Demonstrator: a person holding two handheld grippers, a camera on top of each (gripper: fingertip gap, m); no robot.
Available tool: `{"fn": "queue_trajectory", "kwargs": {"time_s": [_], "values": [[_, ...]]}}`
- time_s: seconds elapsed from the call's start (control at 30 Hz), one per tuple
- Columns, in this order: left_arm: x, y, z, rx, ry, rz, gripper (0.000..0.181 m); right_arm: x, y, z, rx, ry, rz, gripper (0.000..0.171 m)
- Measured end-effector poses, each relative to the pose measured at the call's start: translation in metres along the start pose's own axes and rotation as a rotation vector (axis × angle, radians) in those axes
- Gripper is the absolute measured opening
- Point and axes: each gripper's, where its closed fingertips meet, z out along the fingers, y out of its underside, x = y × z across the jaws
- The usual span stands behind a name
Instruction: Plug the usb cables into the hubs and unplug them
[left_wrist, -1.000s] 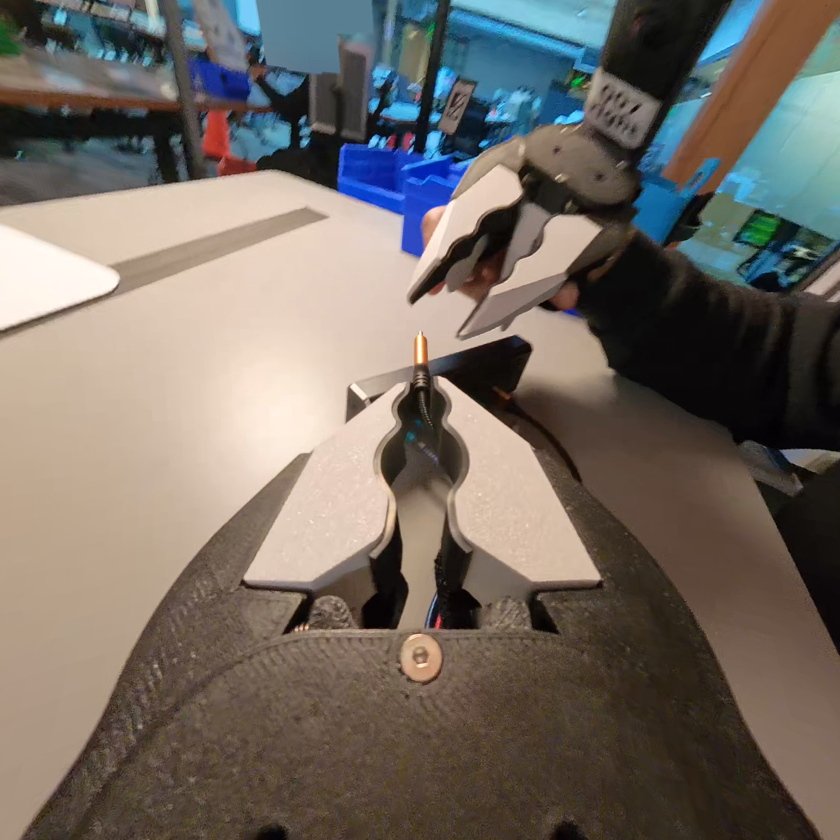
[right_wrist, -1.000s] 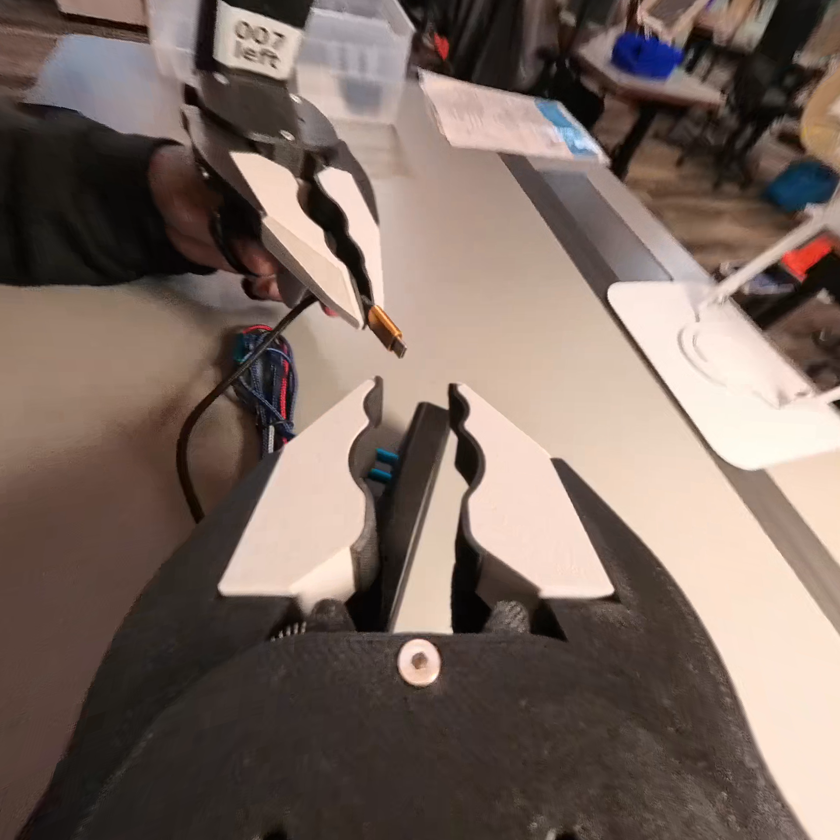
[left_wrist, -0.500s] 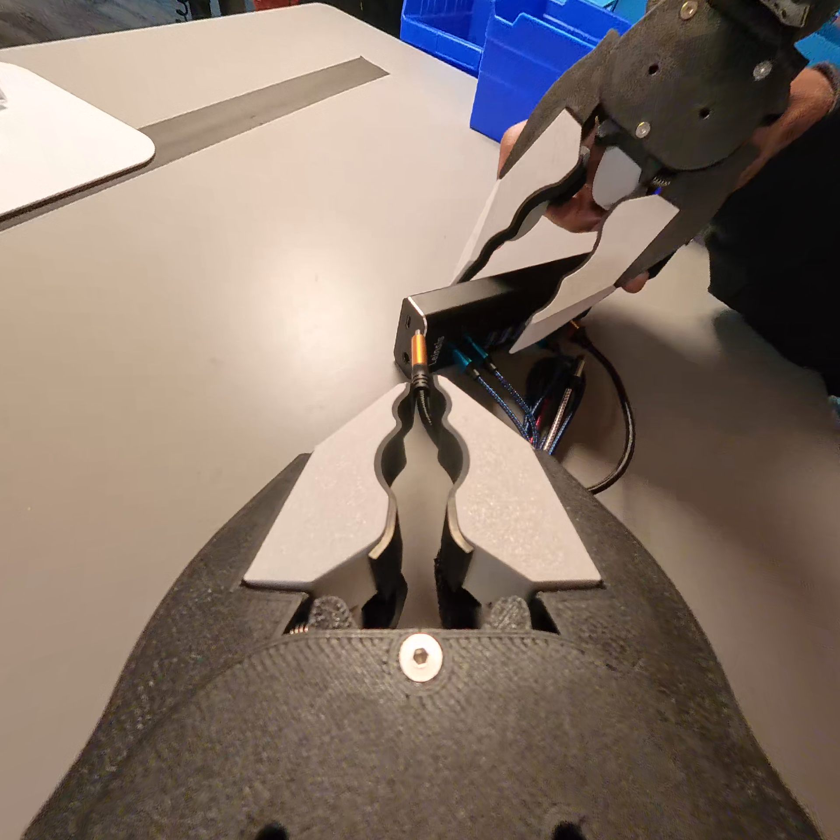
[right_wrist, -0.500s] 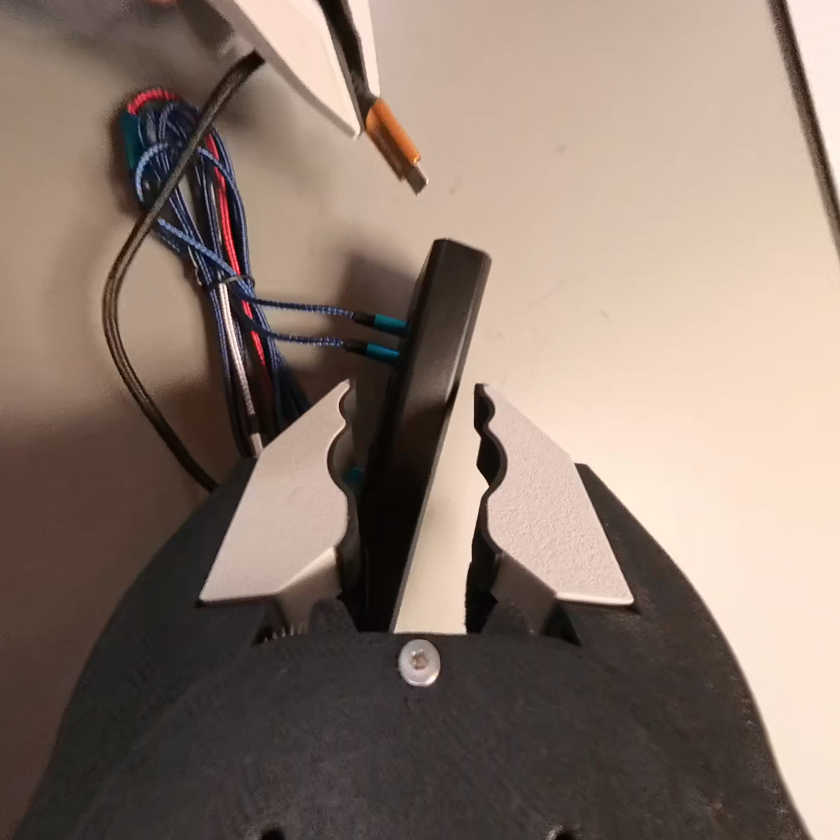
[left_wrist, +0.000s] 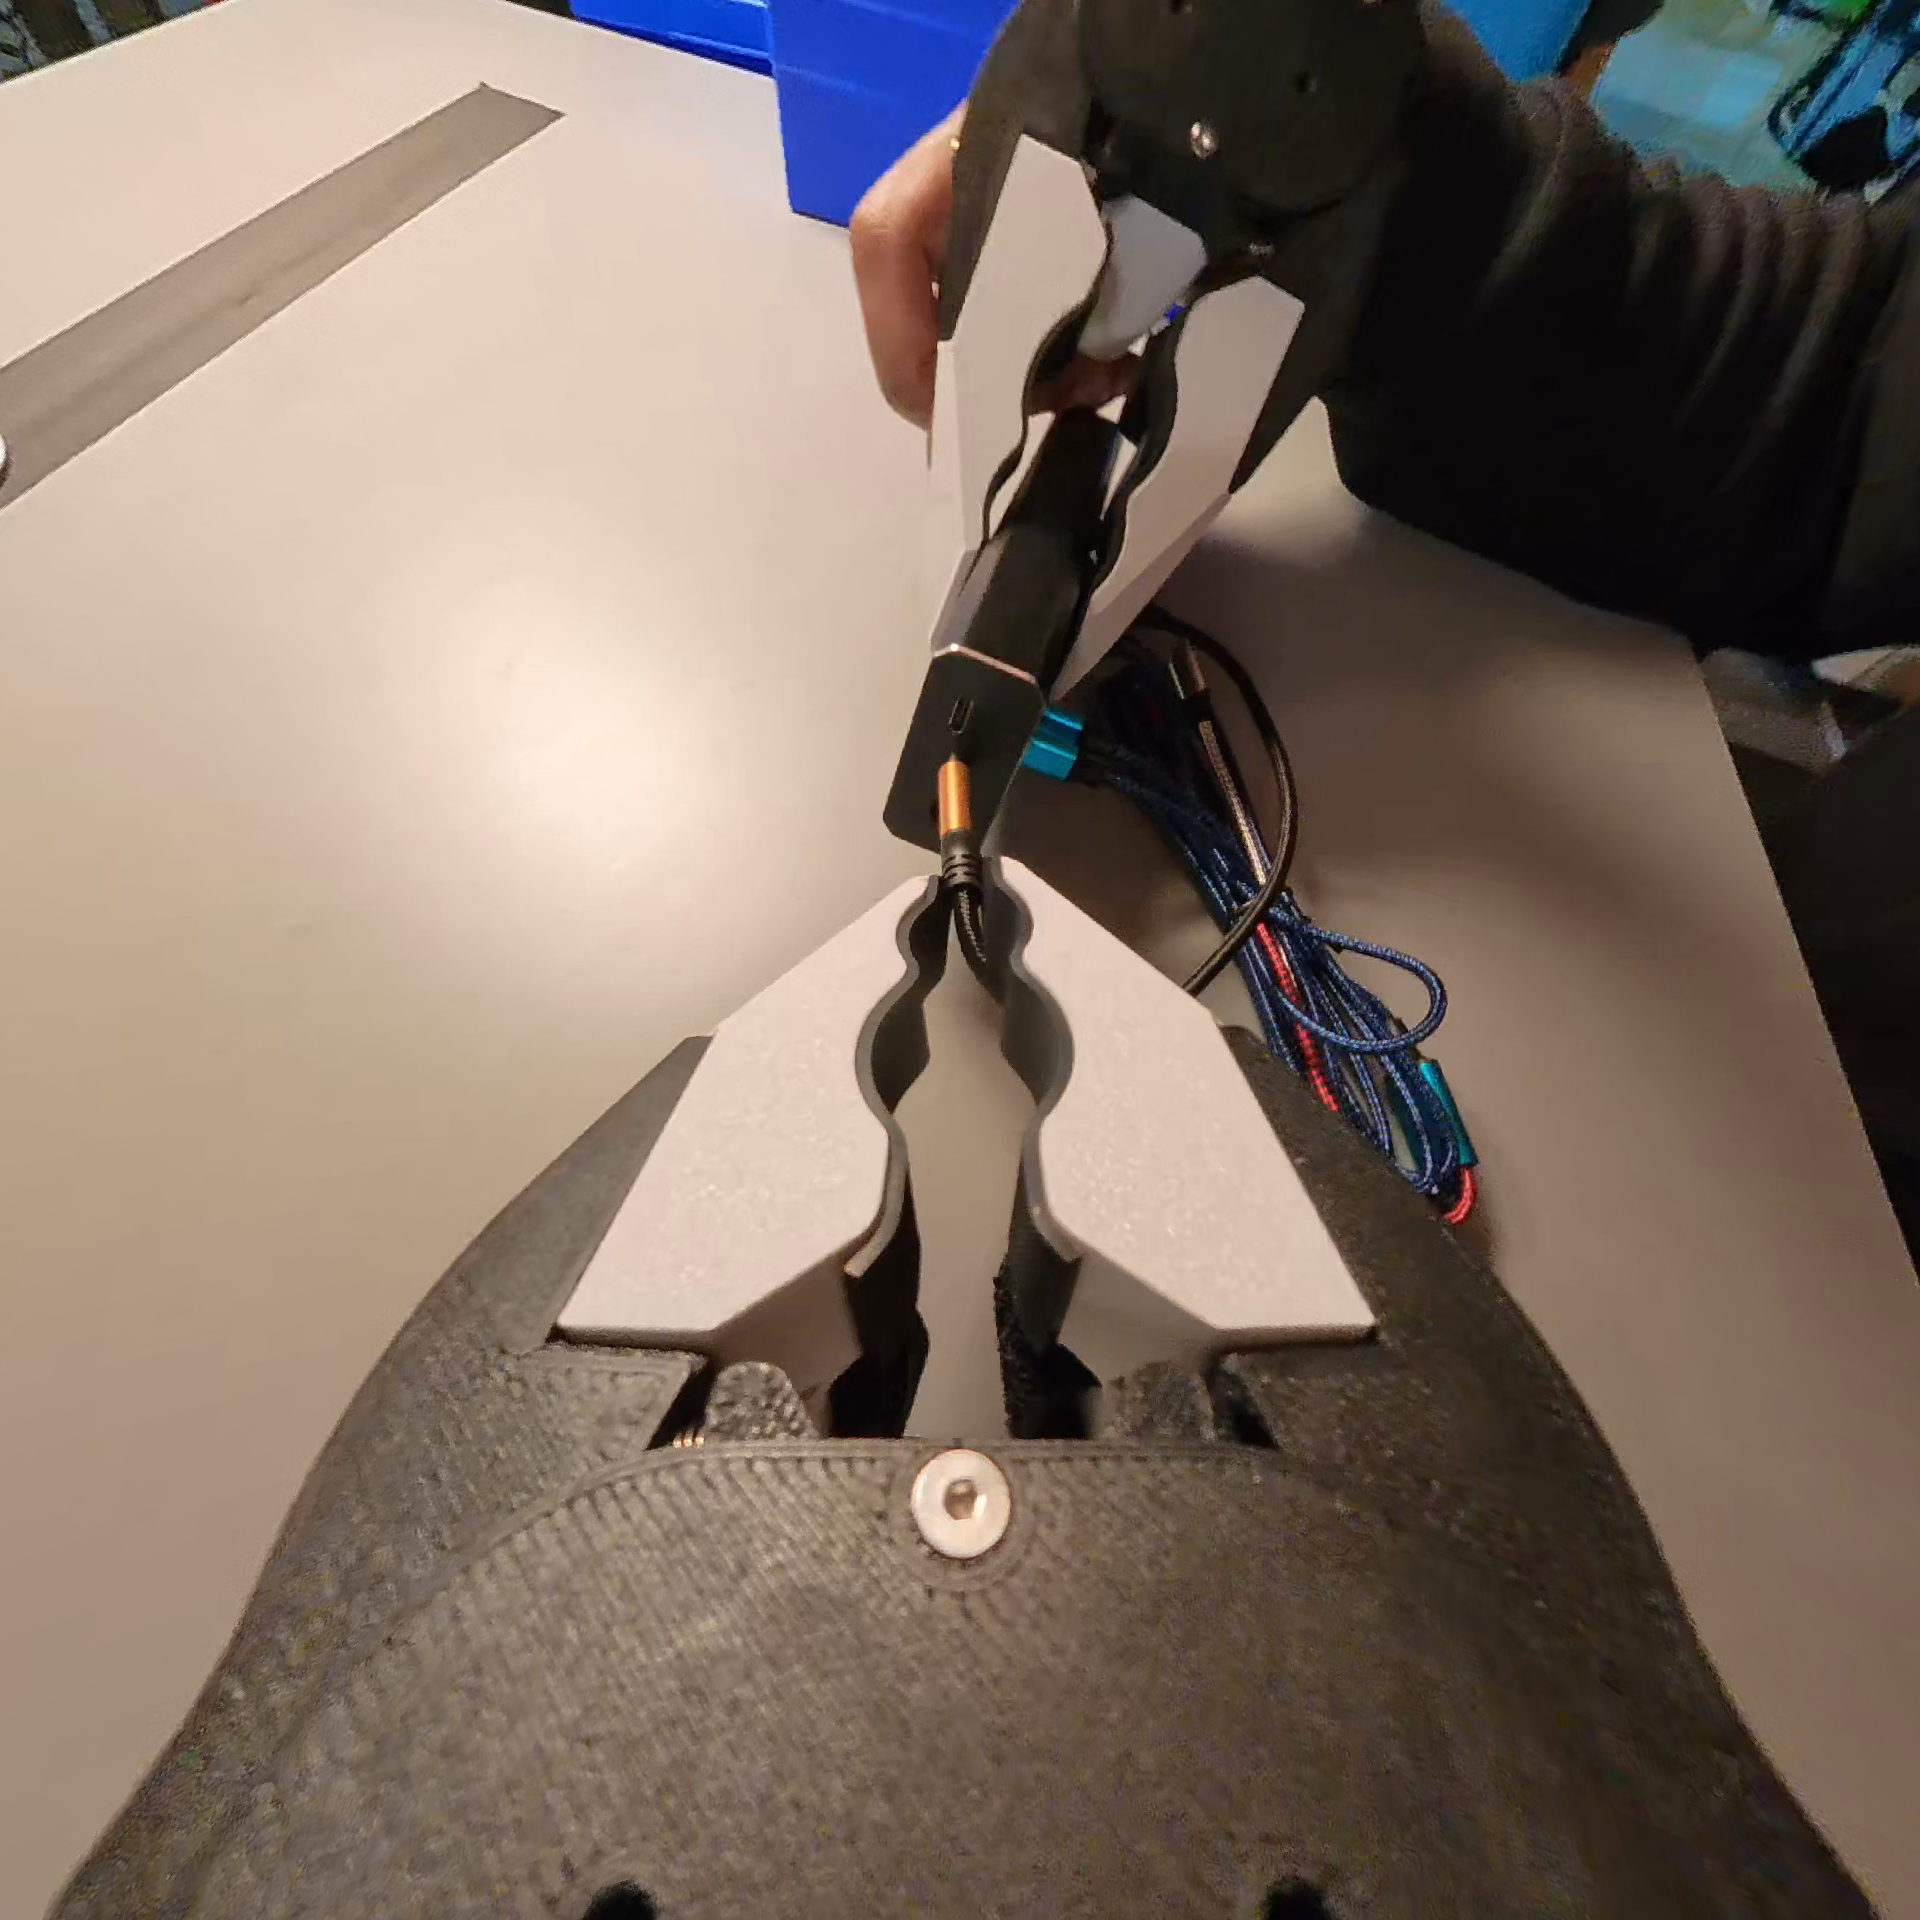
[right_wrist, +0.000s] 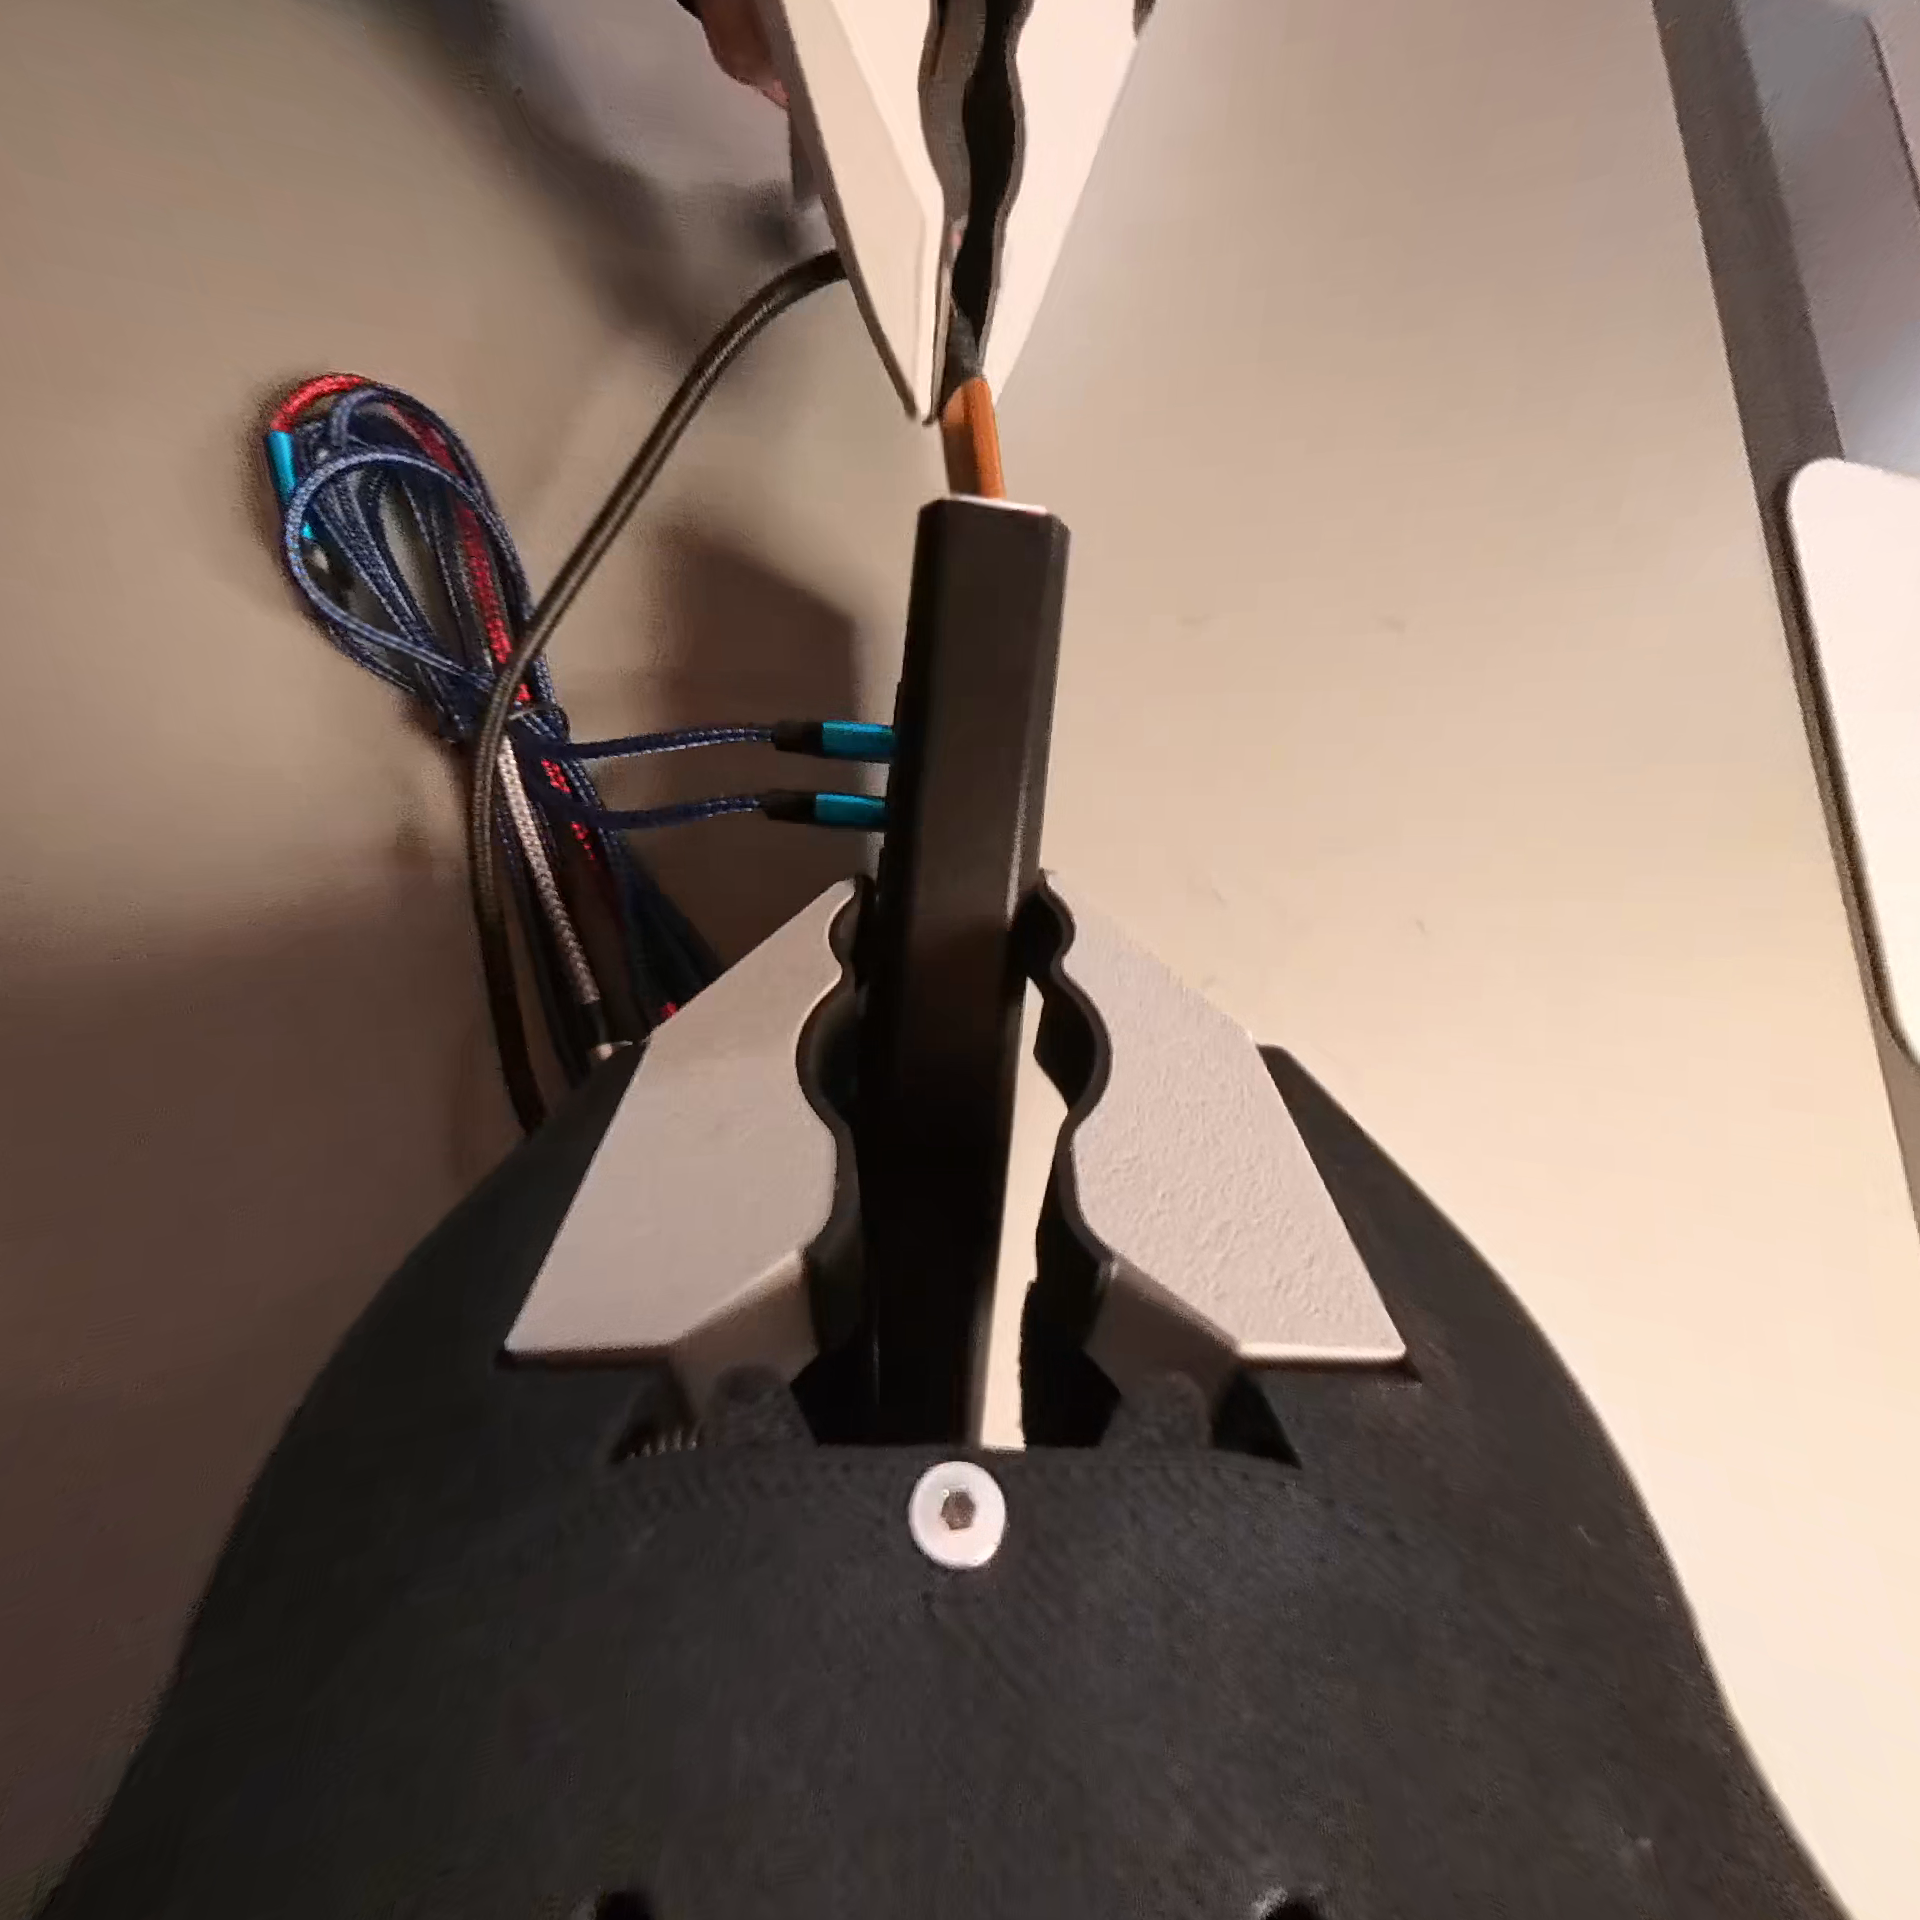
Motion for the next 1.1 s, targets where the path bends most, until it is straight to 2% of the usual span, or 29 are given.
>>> {"fn": "queue_trajectory", "kwargs": {"time_s": [0.03, 0.87, 1.1], "values": [[0.002, 0.001, 0.001, -0.014, 0.002, 0.009, 0.012, -0.001, -0.001, 0.000, 0.004, -0.002, -0.008, 0.029], [0.020, -0.008, -0.004, -0.045, -0.071, 0.422, 0.009, -0.020, -0.005, -0.002, 0.019, -0.095, -0.033, 0.028], [0.020, -0.006, -0.002, -0.039, -0.076, 0.466, 0.009, -0.021, -0.005, -0.001, 0.013, -0.096, -0.038, 0.027]]}}
